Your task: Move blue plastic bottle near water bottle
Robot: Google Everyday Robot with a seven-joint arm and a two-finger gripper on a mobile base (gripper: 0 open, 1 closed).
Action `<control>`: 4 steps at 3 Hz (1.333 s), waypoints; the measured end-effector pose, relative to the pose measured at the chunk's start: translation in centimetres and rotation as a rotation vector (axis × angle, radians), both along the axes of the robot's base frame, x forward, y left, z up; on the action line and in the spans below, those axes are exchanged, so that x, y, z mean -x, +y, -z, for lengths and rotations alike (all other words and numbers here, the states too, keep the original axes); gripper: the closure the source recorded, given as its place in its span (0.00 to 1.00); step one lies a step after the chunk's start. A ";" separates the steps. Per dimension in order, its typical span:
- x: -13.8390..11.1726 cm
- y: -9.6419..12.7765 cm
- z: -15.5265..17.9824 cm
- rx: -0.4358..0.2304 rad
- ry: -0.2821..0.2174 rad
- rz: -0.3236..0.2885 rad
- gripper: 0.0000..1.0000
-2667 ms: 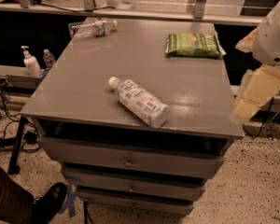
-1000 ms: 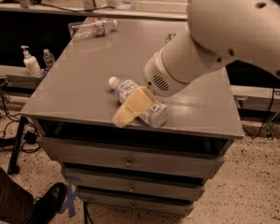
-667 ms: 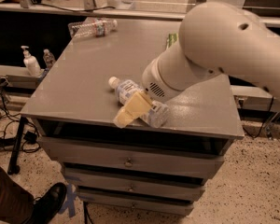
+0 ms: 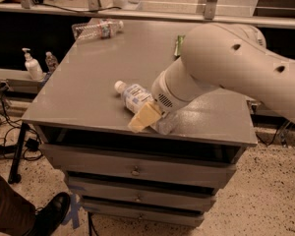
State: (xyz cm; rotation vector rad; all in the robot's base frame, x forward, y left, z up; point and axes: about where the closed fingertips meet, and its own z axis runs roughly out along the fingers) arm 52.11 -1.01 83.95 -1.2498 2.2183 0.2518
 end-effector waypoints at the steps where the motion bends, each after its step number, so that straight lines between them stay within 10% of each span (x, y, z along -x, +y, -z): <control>1: -0.5 -0.4 0.6 0.008 0.027 0.017 0.40; 4: -2.2 -0.7 -2.9 -0.043 0.081 0.073 1.00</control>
Offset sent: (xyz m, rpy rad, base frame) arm 0.0175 -0.0054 0.0073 0.0097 0.0745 -0.0409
